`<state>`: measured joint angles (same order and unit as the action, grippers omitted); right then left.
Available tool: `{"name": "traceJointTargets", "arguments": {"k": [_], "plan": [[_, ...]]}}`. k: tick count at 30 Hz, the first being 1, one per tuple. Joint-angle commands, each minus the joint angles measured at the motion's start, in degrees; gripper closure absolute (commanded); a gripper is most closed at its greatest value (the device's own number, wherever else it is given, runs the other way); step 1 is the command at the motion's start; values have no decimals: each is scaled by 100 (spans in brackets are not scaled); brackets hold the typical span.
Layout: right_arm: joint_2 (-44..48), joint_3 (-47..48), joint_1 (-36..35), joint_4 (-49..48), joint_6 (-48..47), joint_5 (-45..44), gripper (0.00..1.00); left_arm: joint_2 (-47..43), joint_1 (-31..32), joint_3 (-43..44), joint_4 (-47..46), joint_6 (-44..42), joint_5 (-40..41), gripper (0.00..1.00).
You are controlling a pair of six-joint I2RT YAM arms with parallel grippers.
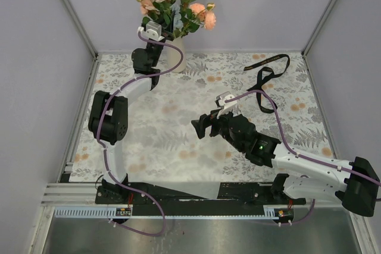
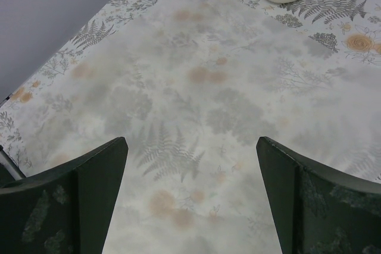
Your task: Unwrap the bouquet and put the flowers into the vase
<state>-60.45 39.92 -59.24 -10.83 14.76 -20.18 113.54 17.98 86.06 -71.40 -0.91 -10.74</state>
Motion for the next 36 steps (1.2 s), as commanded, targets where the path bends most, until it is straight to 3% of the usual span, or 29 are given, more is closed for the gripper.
{"name": "traceJointTargets", "arguments": {"k": [1, 8, 36], "plan": [[138, 24, 18, -148, -219, -267, 1, 309, -66, 262, -349, 230, 28, 100], [121, -11, 44, -235, -176, -241, 0, 521, -84, 368, -208, -94, 28, 100], [-72, -37, 176, -402, -211, -205, 1, -156, -14, 104, -357, -489, -42, 100]]}}
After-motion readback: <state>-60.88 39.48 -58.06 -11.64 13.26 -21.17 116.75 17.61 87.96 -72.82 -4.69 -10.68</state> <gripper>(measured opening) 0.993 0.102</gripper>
